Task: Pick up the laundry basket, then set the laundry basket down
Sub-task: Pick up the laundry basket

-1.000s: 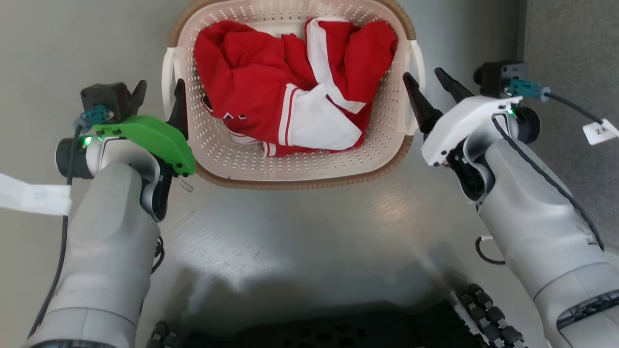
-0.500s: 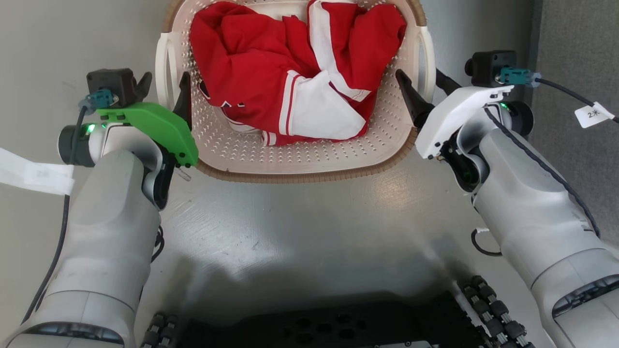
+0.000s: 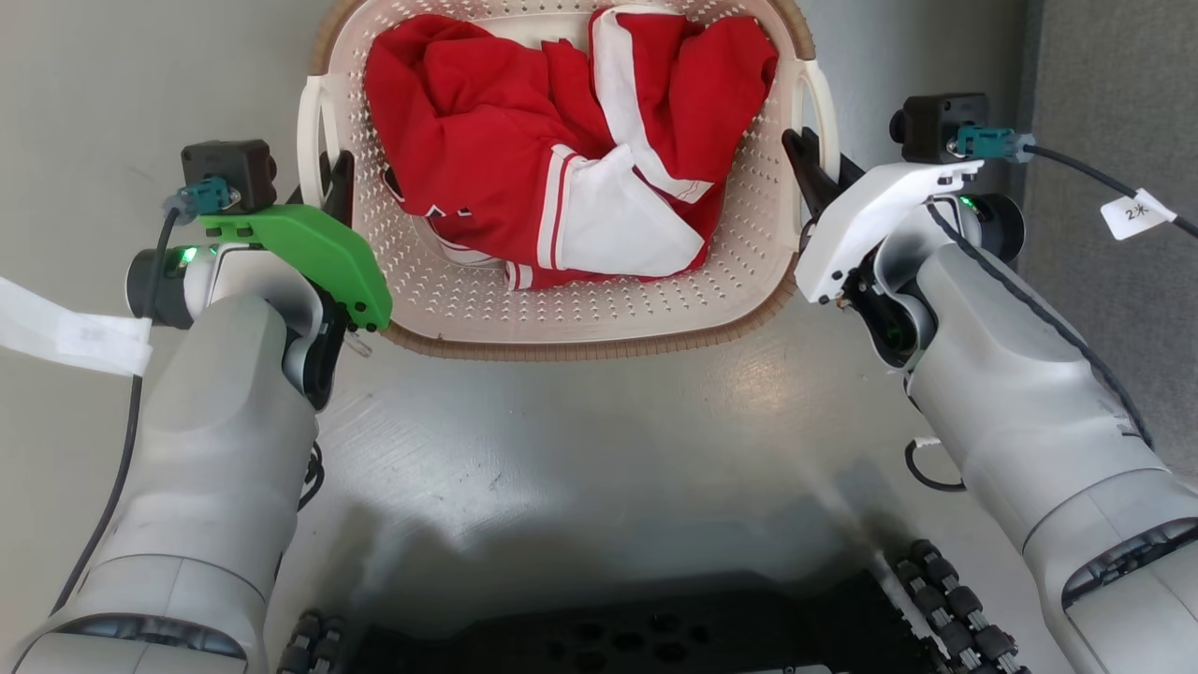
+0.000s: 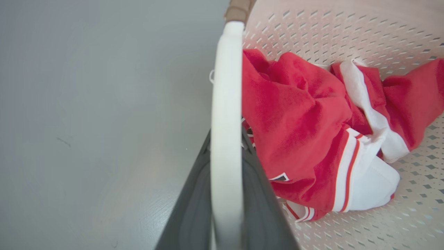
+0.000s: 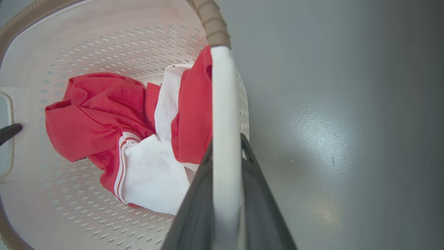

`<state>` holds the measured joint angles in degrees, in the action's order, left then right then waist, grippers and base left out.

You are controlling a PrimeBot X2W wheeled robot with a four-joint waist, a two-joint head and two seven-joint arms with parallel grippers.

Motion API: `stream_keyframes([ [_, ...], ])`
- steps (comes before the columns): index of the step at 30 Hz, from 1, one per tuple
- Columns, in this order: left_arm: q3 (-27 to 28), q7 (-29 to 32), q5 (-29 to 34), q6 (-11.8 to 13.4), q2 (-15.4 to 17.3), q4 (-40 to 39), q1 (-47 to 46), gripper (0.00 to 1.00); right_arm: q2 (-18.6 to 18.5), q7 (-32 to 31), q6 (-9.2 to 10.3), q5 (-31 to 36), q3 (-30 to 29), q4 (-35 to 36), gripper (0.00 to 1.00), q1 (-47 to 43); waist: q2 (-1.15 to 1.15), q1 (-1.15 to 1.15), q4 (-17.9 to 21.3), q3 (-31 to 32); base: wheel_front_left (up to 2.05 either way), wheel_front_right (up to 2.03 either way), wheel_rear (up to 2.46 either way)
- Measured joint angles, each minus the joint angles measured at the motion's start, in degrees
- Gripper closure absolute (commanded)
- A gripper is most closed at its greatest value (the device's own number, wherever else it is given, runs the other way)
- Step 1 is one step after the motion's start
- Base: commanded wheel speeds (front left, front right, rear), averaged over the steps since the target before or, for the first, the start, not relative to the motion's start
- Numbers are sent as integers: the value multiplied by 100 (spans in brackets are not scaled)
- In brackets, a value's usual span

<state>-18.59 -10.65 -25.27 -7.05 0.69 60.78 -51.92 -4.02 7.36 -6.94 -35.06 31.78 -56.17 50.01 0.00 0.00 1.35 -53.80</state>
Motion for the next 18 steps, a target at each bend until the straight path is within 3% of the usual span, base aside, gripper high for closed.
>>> stream_keyframes([
  [18,-328,-68,-444,-49,-4,374,57,100,27,81,-1,-439,419,-314,100,-104,0,0,34,820,0,0,0],
])
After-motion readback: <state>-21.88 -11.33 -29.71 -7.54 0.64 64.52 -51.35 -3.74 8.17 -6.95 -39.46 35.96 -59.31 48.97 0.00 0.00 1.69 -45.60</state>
